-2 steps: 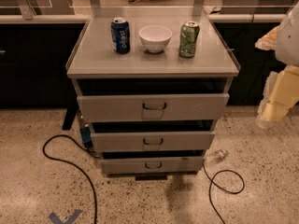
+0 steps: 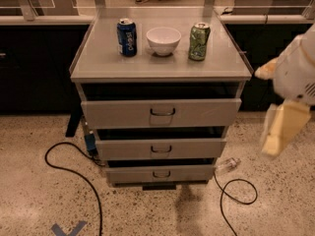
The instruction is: Open bottom drawer
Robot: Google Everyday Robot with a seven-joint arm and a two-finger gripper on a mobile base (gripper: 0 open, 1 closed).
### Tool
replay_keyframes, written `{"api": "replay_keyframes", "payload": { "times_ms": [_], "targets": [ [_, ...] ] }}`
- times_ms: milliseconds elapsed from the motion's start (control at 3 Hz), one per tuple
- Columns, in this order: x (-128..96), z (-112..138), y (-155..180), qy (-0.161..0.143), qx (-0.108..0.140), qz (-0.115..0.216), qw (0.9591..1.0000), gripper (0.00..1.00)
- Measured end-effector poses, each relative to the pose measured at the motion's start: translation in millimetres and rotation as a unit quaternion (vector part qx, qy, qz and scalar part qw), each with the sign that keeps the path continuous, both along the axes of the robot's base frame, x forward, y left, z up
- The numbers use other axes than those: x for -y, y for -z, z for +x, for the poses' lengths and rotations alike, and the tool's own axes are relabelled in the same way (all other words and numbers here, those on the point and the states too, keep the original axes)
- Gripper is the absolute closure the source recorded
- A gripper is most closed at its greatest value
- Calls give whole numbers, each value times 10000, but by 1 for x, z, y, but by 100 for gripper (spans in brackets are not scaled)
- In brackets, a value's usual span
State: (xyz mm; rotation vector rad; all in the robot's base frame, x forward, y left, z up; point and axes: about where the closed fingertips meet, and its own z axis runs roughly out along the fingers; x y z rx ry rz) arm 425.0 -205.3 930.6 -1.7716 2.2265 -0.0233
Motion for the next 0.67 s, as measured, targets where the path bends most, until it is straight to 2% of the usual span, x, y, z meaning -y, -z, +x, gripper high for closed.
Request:
{"api": "replay_keyframes", "payload": {
  "times_ms": [333, 667],
  "targets": [
    [-26, -20, 61, -251, -67, 329, 9991, 0],
    [-63, -36, 168, -353, -201, 353, 9985, 0]
  ]
}}
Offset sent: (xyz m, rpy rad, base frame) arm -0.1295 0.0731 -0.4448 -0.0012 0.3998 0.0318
